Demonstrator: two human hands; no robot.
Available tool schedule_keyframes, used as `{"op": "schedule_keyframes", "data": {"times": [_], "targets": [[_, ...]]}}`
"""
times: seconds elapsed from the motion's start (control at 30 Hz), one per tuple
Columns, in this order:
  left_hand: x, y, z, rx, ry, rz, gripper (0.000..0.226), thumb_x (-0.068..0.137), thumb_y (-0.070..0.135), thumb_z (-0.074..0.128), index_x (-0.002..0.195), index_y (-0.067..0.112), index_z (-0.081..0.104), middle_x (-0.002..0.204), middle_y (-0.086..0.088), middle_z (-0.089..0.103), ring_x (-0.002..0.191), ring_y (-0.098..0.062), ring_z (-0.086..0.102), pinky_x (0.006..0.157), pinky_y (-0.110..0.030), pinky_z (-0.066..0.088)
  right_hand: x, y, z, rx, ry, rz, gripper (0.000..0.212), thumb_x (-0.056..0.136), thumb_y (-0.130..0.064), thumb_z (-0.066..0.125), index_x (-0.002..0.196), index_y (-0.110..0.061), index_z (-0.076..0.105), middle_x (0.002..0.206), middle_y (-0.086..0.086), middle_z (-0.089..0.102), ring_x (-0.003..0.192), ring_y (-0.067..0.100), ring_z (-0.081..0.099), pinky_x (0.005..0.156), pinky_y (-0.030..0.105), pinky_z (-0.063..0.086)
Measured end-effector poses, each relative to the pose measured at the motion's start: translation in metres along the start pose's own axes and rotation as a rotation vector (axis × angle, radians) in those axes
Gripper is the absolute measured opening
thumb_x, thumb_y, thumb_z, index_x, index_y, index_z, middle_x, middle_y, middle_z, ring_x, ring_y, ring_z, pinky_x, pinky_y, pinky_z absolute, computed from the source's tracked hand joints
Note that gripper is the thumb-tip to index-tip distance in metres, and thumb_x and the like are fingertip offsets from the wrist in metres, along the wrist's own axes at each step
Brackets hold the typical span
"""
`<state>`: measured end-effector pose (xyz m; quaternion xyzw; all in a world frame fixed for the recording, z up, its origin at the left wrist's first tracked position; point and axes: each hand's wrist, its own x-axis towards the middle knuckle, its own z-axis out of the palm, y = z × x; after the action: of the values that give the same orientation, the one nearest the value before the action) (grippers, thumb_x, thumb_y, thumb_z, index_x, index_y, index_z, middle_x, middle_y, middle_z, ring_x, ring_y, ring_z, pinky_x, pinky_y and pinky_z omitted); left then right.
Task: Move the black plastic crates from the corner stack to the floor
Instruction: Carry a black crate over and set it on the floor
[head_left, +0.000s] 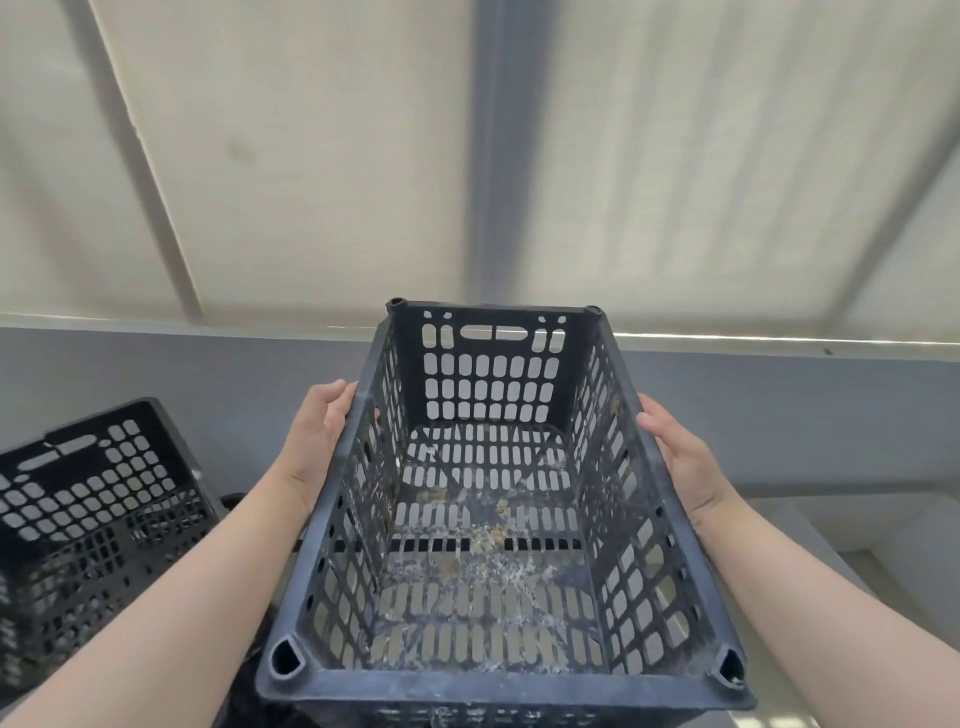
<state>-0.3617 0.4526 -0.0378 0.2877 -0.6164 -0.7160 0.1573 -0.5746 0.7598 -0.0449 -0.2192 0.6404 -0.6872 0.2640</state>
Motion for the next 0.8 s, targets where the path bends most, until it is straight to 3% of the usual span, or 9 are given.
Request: {"op": "schedule_keyframes", "data": {"times": [0.1,0.27,0.37,0.53,0.63,0.73,0.8], "targets": [[-0.003,0.0,0.006,-0.021,0.006,-0.005,0.048,0.097,0.055,0.028,0.132,0.03,0.048,0.11,0.002,0.067,0.097,-0.025,0.063,0.073,-0.031,0.052,0.002,0.002,-0.005,0.029,-0.006,0.012,0.036,0.111,-0.016,0.032,0.129,-0.012,0.063,0.103,0.004,0.079,0.085,0.015,0.078,0.067,0.026,0.062],[0.003,0.003,0.035,-0.018,0.04,-0.021,0.034,0.099,0.051,0.028,0.104,0.037,0.058,0.108,-0.003,0.068,0.091,-0.024,0.065,0.075,-0.033,0.052,0.017,0.01,-0.028,0.052,-0.029,0.012,0.04,0.111,-0.019,0.034,0.141,-0.01,0.058,0.124,0.015,0.072,0.107,0.027,0.074,0.081,0.037,0.063],[0.014,0.001,0.055,-0.016,0.067,-0.011,0.035,0.099,0.05,0.028,0.104,0.038,0.06,0.107,-0.003,0.072,0.09,-0.023,0.068,0.072,-0.033,0.052,0.029,0.012,-0.049,0.08,-0.061,0.046,0.04,0.11,-0.021,0.035,0.142,-0.014,0.058,0.127,0.015,0.072,0.111,0.032,0.073,0.083,0.042,0.063],[0.036,-0.006,0.099,0.044,0.138,-0.008,0.032,0.102,0.045,0.027,0.099,0.038,0.059,0.08,0.013,0.078,0.083,-0.013,0.072,0.071,-0.029,0.05,0.056,0.023,-0.093,0.134,-0.094,0.101,0.04,0.108,-0.022,0.036,0.141,-0.02,0.059,0.13,0.016,0.072,0.114,0.036,0.072,0.09,0.052,0.058],[0.045,-0.013,0.122,0.051,0.182,-0.028,0.035,0.103,0.046,0.026,0.097,0.037,0.059,0.085,0.004,0.077,0.08,-0.015,0.072,0.066,-0.028,0.05,0.074,0.035,-0.113,0.18,-0.112,0.124,0.042,0.107,-0.02,0.035,0.14,-0.02,0.06,0.13,0.015,0.071,0.117,0.039,0.07,0.096,0.056,0.056],[0.055,-0.022,0.147,0.094,0.236,-0.028,0.036,0.104,0.044,0.024,0.099,0.037,0.059,0.074,0.014,0.077,0.063,-0.003,0.072,0.066,-0.026,0.054,0.092,0.05,-0.132,0.201,-0.124,0.143,0.041,0.108,-0.02,0.034,0.139,-0.022,0.06,0.13,0.013,0.072,0.119,0.037,0.07,0.094,0.055,0.058],[0.06,-0.03,0.163,0.115,0.25,-0.026,0.038,0.104,0.044,0.024,0.103,0.035,0.061,0.073,0.017,0.077,0.063,-0.001,0.072,0.068,-0.026,0.053,0.101,0.061,-0.143,0.216,-0.135,0.156,0.04,0.108,-0.019,0.034,0.139,-0.022,0.059,0.128,0.011,0.073,0.116,0.034,0.072,0.089,0.051,0.061]]}}
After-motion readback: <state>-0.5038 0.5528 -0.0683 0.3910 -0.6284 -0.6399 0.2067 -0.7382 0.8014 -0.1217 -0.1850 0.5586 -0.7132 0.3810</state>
